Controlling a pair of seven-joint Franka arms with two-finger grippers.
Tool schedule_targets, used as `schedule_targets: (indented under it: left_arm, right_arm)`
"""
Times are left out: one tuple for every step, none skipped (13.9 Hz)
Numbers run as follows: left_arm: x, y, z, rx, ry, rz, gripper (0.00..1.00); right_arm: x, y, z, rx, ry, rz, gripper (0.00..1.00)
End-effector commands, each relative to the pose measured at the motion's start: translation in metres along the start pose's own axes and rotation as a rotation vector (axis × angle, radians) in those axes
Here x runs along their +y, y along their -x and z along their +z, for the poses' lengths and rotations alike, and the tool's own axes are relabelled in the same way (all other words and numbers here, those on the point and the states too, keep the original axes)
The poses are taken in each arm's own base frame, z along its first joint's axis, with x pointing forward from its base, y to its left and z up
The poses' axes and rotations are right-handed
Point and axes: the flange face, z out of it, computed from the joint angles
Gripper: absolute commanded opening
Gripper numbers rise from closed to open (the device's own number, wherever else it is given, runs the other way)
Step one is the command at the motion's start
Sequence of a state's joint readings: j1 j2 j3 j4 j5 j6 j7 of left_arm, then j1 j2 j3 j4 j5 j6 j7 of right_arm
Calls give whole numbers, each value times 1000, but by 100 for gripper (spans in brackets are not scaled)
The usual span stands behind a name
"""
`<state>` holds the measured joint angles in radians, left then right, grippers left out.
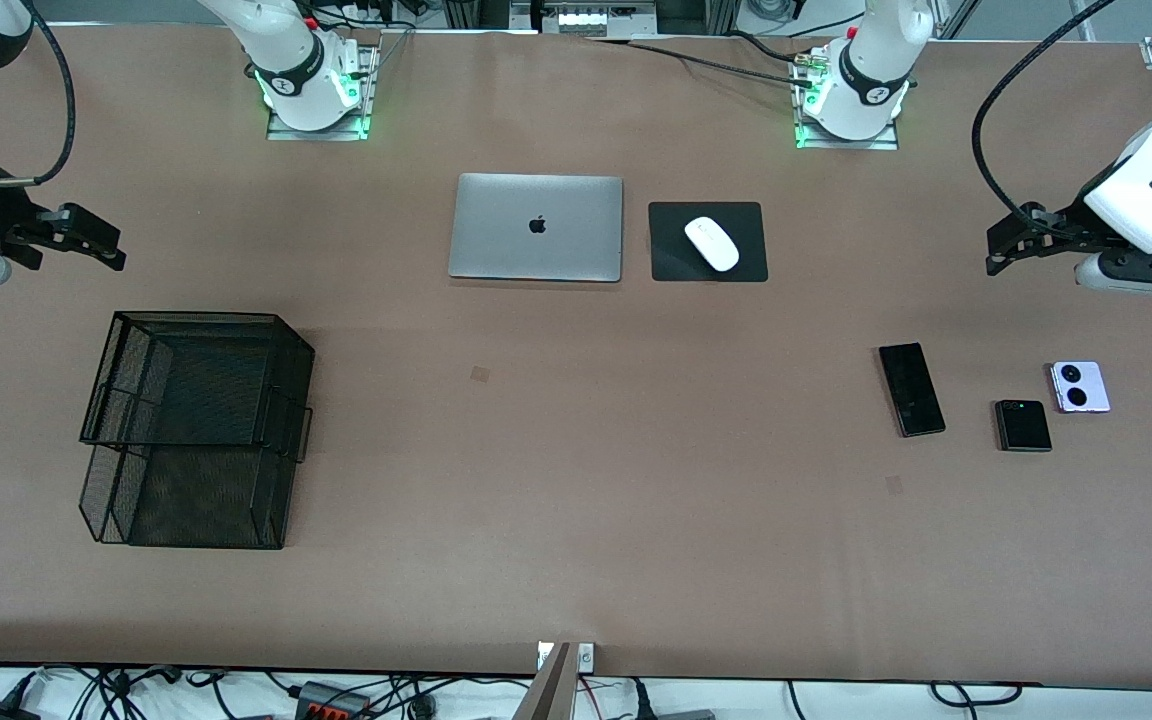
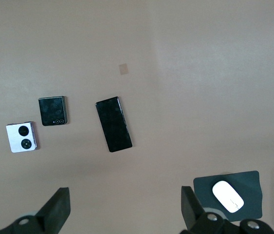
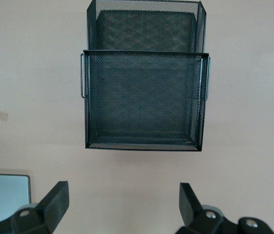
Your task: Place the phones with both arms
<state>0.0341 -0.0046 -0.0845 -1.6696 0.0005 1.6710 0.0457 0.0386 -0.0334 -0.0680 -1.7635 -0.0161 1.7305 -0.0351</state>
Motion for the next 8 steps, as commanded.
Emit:
schedule_targets:
  left_arm:
    - [0,0,-6,13,-16,19,100]
    - [0,-1,-8,16,-16,20,100]
    - [0,0,-7,12,-16,22,100]
    - [0,0,-8,10,-17,22,100]
    - [0,0,-7,8,-17,22,100]
    - [0,0,-7,4,-17,23,100]
    - [0,2,-6,-8,-16,22,100]
    - [0,2,-5,-16,-15,23,100]
  right_arm:
    - [0,1,-7,4,10,-15,100]
    - [0,1,-7,4,10,-15,100]
    - [0,1,-7,5,10,-14,100]
    - [1,1,-6,4,10,-12,100]
    - [1,1,-7,5,12,-13,100]
    - [2,0,-7,5,12,-11,100]
    - [3,0,-7,8,12,-10,100]
    - [3,0,-7,5,12,-10,100]
